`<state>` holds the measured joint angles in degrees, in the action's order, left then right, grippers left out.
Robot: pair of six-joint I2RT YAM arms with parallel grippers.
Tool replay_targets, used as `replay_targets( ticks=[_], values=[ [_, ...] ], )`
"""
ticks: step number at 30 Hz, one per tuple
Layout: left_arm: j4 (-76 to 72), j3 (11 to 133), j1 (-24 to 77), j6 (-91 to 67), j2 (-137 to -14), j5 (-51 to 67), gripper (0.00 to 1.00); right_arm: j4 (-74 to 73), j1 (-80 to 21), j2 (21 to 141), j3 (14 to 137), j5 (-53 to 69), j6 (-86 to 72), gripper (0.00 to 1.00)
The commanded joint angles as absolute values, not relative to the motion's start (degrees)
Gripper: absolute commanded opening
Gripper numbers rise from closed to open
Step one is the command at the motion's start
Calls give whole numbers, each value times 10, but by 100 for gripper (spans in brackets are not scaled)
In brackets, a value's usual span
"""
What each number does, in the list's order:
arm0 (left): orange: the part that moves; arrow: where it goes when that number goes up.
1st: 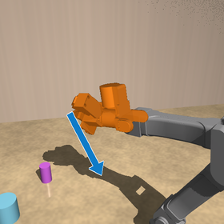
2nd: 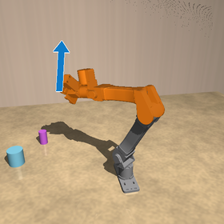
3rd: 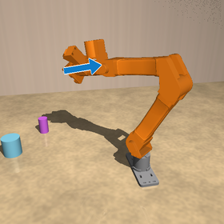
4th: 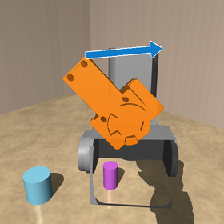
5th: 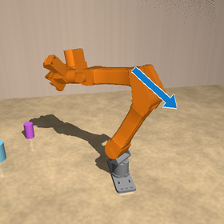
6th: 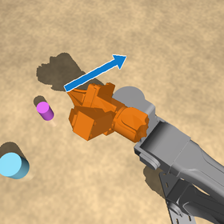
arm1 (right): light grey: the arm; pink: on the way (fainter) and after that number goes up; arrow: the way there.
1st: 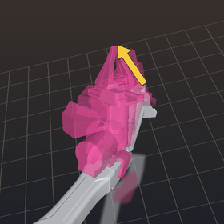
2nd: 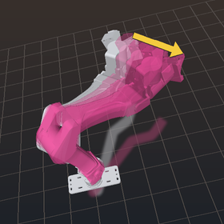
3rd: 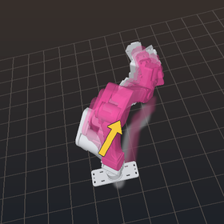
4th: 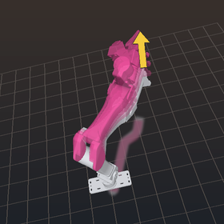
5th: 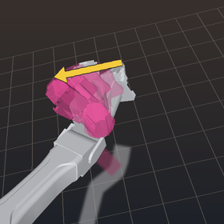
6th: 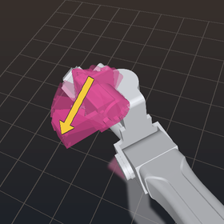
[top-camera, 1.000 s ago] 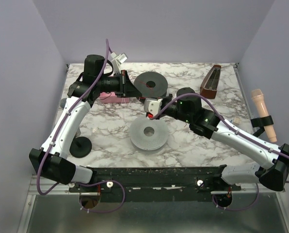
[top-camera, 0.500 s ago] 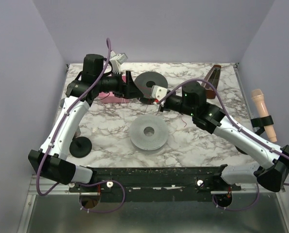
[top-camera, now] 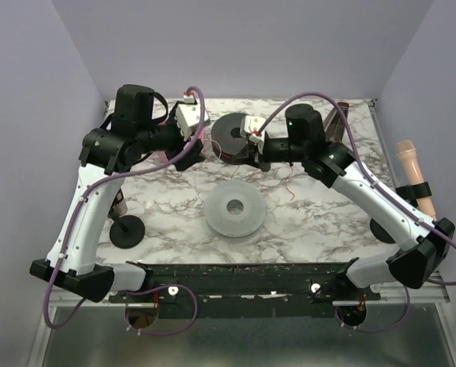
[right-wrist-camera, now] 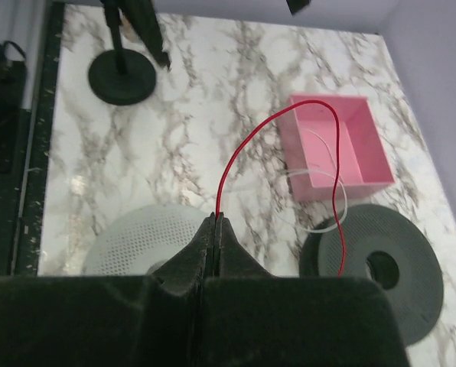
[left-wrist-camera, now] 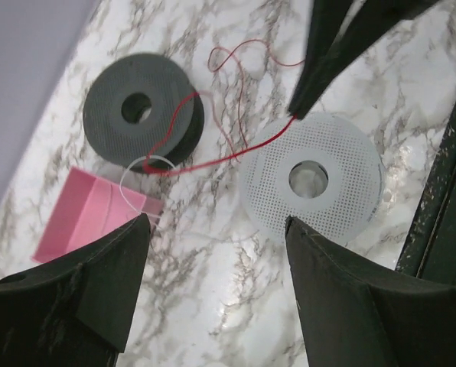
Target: Wrap the cables
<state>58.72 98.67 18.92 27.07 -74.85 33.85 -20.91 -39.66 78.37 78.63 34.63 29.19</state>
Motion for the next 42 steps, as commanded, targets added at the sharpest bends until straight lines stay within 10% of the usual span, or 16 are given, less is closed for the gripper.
replay_targets(
  ticks=[1,12,20,25,33,42],
  values=[
    [681,1059,246,492,-749,410,79,-308,-390,830,883,493,259,1],
    [657,1035,308,529,-770,367,75,-275,-386,850,931,566,177,1],
    [624,1035,315,489,-781,381,47,-275,-386,854,935,567,171,1],
    [632,1042,318,470,-783,383,0,-273,-386,853,938,566,170,1],
    [655,1040,318,468,-773,363,0,-270,-361,833,897,517,182,38],
    [671,1045,318,476,-775,377,0,-272,-354,828,878,490,193,26]
  ],
)
